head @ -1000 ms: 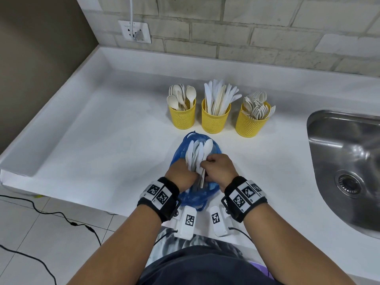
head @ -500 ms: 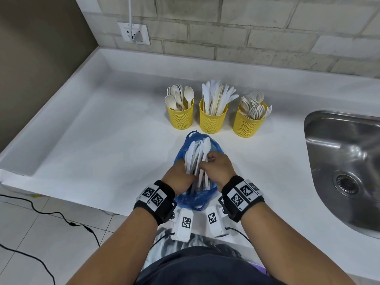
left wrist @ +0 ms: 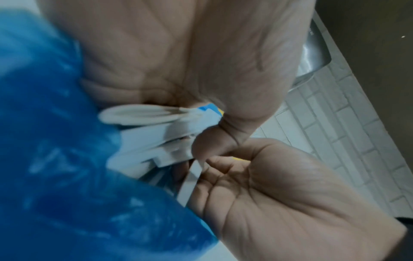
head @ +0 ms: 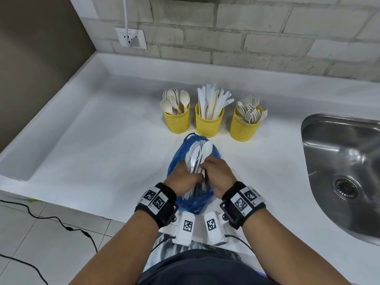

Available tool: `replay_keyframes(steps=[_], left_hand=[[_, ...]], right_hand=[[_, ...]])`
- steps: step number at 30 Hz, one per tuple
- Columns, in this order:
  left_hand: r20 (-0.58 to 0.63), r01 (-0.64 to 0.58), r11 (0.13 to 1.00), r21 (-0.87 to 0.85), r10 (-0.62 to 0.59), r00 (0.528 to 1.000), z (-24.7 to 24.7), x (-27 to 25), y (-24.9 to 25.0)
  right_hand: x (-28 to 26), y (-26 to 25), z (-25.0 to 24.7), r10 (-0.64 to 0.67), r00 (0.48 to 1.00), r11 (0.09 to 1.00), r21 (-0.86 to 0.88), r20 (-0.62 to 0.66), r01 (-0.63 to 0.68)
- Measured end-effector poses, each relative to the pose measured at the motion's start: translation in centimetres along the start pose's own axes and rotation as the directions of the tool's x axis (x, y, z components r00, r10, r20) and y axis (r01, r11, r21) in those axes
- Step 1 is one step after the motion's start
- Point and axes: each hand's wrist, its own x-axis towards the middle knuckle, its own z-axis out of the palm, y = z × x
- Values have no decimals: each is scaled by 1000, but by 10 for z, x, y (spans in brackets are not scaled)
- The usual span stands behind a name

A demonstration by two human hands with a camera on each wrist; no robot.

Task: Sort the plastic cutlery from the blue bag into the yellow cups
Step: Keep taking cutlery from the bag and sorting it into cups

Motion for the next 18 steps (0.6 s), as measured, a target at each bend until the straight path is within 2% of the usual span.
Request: replay_keyframes(steps=[4,7,13,14,16,18], left_hand=[[-29,12,1000,-12,-12,1000,4,7,-5],[-97,65,996,58,-59,993,3,10,-8],[-160,70,983,171,-43,986,4,12,-8],[-182,89,978,187,-55,982,4,13,-8],[-209,124,971,203,-81,975,5,15,-10],[-221,137,966,218,-88,971,7,16,-9]], right_hand=[[1,1,1,-19,998,999,-39,61,22],[-1,2,-3,-27,997,995,-98,73,34],[-7,-4,-19,-61,997,957,-280,50,73],[-6,-5,-22,-104,994,924,-367,30,108],[-8,-7,-27,-176,984,795,-586,29,159],[-10,-9,-29,-178,982,677,-717,57,164]])
